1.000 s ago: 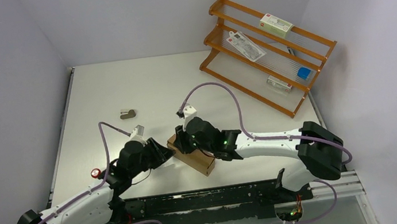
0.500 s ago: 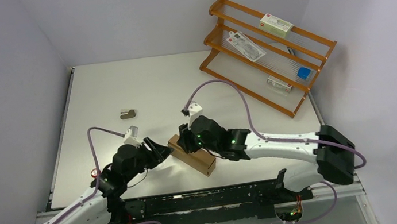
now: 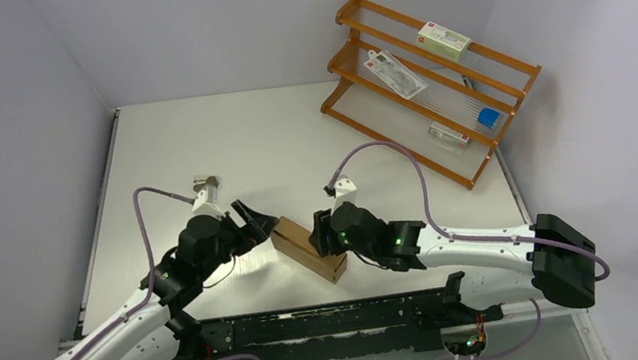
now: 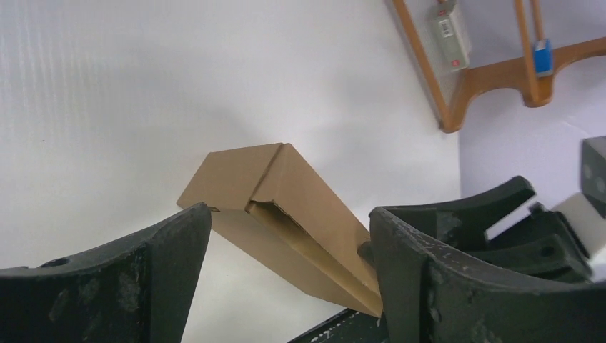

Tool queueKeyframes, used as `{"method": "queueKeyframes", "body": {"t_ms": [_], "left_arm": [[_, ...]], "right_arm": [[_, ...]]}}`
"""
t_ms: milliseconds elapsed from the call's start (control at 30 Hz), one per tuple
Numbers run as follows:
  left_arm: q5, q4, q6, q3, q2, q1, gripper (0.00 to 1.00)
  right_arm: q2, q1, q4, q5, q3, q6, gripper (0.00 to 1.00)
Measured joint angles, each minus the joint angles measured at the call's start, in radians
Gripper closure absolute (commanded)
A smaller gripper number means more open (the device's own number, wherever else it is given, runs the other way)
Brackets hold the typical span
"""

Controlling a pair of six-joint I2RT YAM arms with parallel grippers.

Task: Fold the paper box

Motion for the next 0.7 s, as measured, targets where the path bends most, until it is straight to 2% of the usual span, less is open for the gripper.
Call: {"method": "queueKeyframes", "body": {"t_ms": [333, 700], "left_arm": [[-0.013, 0.046, 0.027, 0.005, 0.163, 0.006, 0.38], [-0.014, 0.159, -0.006, -0.105, 0.119, 0.050, 0.64]], "right_arm": [[0.011, 0.000, 0.082, -0.010, -0.042, 0.039, 0.47], [0.099, 0.000, 0.224, -0.014, -0.061, 0.014, 0.48]]}}
